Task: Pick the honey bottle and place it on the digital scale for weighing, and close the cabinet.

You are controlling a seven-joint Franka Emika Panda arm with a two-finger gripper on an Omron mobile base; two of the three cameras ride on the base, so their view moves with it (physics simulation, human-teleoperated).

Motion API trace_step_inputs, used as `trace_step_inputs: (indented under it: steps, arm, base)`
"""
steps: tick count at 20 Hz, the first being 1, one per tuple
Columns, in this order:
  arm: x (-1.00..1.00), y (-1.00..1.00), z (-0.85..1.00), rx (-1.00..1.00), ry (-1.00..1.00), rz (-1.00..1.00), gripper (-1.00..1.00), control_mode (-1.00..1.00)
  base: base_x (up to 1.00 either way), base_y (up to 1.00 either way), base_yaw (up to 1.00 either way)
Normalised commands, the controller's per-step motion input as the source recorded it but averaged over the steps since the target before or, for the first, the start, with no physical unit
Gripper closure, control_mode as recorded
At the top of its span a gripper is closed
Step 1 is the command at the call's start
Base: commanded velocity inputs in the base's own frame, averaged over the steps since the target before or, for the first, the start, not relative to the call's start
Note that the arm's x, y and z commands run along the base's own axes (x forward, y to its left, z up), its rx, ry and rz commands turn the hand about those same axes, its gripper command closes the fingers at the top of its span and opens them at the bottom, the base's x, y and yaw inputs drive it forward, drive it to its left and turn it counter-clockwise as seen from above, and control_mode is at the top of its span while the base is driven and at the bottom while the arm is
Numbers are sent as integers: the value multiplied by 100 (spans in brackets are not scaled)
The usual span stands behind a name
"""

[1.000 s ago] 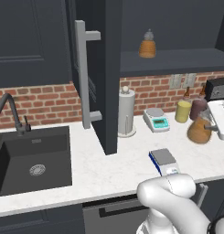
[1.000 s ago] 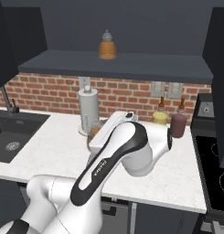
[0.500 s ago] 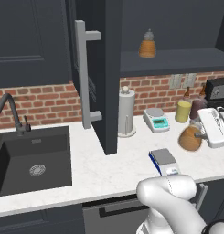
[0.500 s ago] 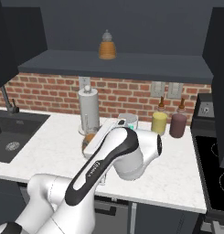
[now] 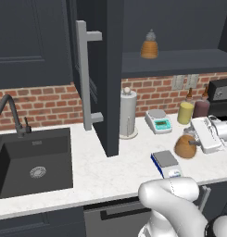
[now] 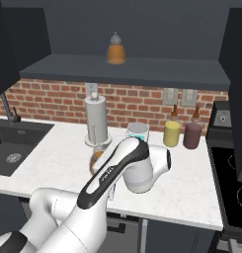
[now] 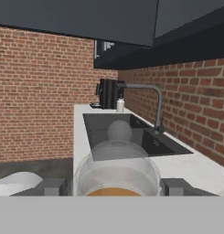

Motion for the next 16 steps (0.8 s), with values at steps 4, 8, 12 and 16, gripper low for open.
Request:
trace_step_inputs:
  steps: [4, 8, 12, 16]
  arm:
    - [28, 0, -13, 3, 3, 5, 100, -100]
    - [31, 0, -33, 3, 5, 6, 100, -100]
    - [27, 0, -34, 0, 1, 5, 100, -100]
    - [23, 0, -23, 0, 0, 4, 100, -100]
  base:
    - [0, 0, 0]
    - [0, 0, 0]
    - [0, 0, 0]
    - [0, 0, 0]
